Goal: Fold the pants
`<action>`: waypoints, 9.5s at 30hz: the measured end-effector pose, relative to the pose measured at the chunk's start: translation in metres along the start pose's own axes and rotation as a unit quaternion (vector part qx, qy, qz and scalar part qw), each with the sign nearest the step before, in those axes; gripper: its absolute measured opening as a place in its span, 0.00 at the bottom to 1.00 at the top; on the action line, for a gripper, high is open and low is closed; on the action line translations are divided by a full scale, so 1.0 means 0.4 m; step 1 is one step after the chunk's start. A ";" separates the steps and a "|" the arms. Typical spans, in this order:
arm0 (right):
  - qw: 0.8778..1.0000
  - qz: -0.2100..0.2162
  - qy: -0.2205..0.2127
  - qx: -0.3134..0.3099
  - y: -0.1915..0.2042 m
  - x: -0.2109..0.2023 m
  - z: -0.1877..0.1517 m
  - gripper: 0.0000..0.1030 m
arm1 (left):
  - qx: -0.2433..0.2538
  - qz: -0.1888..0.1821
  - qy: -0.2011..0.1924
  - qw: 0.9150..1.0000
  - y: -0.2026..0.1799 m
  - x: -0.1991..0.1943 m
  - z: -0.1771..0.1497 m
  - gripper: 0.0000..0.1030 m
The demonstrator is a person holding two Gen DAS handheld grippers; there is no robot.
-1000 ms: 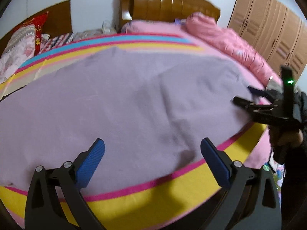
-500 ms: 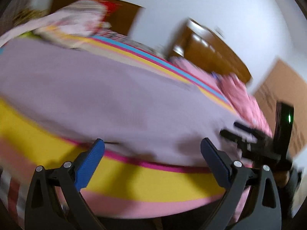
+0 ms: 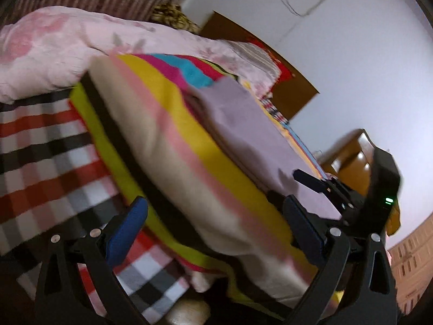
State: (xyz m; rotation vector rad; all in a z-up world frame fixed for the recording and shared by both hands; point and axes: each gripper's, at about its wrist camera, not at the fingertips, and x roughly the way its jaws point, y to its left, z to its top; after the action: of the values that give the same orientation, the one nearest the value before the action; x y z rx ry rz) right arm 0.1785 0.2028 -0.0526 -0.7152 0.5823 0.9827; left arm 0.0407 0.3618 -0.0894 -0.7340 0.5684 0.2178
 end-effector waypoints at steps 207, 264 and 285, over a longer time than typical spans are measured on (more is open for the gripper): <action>0.756 -0.247 -0.200 0.573 -0.365 -0.989 -1.144 0.74 | 0.361 -0.223 0.151 0.893 -1.240 0.072 -0.364 0.15; 0.576 -0.215 -0.126 0.779 -0.388 -1.018 -1.442 0.50 | 0.467 -0.101 0.209 0.853 -0.921 0.372 -0.439 0.72; 0.569 -0.266 -0.110 0.771 -0.379 -1.003 -1.420 0.37 | 0.462 -0.106 0.195 0.859 -0.909 0.329 -0.443 0.73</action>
State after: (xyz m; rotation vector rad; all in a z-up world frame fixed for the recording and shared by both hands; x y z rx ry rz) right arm 0.0685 -0.4996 -0.0822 0.8261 0.6954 -0.2530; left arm 0.2148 -0.0251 -0.0622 0.1204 0.8731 -0.4145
